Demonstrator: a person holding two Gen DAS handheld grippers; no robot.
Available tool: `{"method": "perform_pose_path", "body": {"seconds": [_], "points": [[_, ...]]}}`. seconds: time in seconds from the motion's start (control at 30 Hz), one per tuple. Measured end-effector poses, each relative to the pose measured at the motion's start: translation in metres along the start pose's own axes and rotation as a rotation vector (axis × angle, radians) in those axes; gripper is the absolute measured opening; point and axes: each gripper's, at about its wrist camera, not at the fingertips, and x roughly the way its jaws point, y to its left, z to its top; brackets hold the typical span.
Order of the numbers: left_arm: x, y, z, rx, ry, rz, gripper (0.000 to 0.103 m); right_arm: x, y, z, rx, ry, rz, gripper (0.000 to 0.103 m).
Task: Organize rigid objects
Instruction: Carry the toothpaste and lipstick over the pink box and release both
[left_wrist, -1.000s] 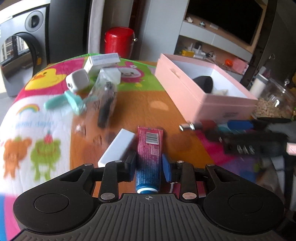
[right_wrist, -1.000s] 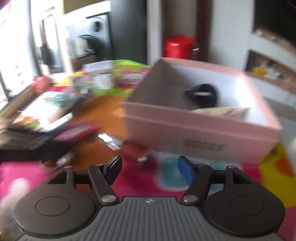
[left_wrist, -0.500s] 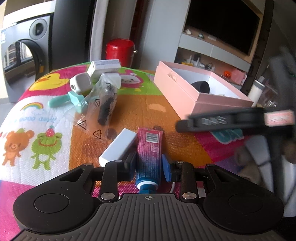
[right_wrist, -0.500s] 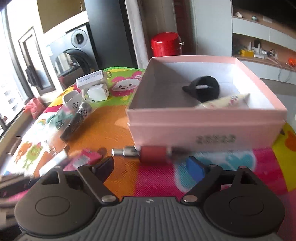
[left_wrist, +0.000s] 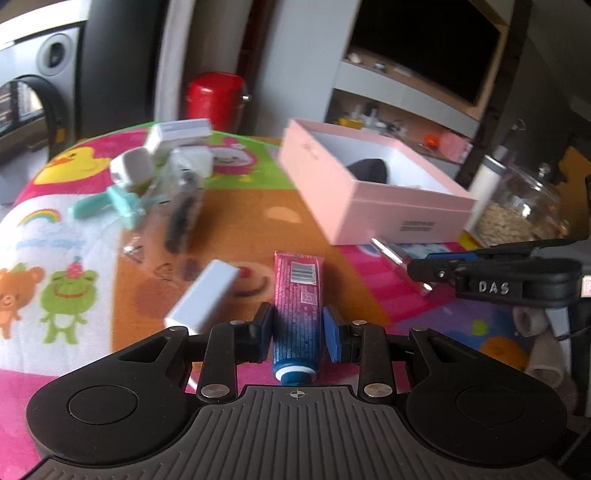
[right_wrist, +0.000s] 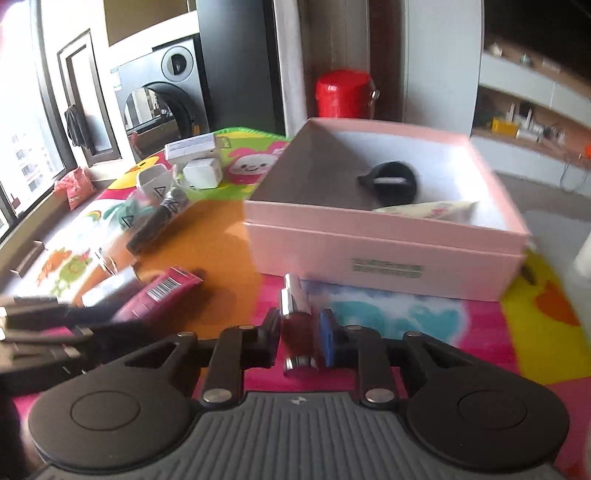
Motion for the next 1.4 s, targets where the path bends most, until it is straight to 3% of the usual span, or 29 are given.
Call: {"method": "perform_pose_path", "body": {"seconds": [0.07,0.13,0.3,0.4,0.47,0.5,0.6,0.77,0.93,1.1,1.17,1.27,1.33,1.4], "points": [[-0.001,-0.005,0.002,-0.006,0.006,-0.031,0.033,-0.004,-0.006,-0.007,-0.014,-0.010,-0.015,0.028],[-0.001,-0.008,0.006,-0.024,0.004,-0.060,0.033,-0.005,-0.010,-0.010,-0.012,-0.011,-0.015,0.048],[-0.007,-0.015,0.016,-0.011,-0.022,-0.069,0.033,0.005,-0.012,-0.006,-0.018,-0.033,-0.002,0.049],[-0.011,-0.017,0.018,0.002,-0.021,-0.066,0.033,0.026,-0.010,0.007,-0.039,-0.016,-0.021,0.044],[-0.014,-0.018,0.015,0.011,-0.011,-0.069,0.033,0.033,-0.008,0.012,-0.064,0.000,0.000,0.031],[-0.016,-0.018,0.013,0.016,-0.004,-0.072,0.033,0.032,-0.004,0.013,-0.089,0.012,0.012,0.020],[-0.023,-0.021,0.007,0.035,0.012,-0.084,0.033,0.016,-0.003,0.009,-0.113,0.017,0.046,0.020],[-0.034,-0.028,0.011,0.038,0.002,-0.133,0.033,-0.036,-0.030,0.006,-0.011,-0.006,0.132,0.020],[-0.031,-0.041,0.062,0.045,-0.035,-0.230,0.033,-0.086,-0.050,0.036,0.027,-0.151,0.115,0.020],[-0.005,-0.048,0.145,0.015,-0.161,-0.227,0.033,-0.092,-0.067,0.099,0.057,-0.258,0.072,0.020],[0.022,-0.043,0.175,-0.045,-0.106,-0.261,0.033,-0.077,-0.077,0.124,0.088,-0.255,0.075,0.020],[0.047,-0.037,0.190,-0.081,-0.049,-0.282,0.033,-0.061,-0.090,0.139,0.152,-0.255,-0.039,0.034],[0.046,-0.031,0.182,-0.051,-0.055,-0.249,0.033,-0.060,-0.093,0.130,0.144,-0.268,-0.056,0.051],[0.037,-0.020,0.165,-0.046,-0.061,-0.228,0.033,-0.060,-0.094,0.109,0.122,-0.261,-0.061,0.059]]}}
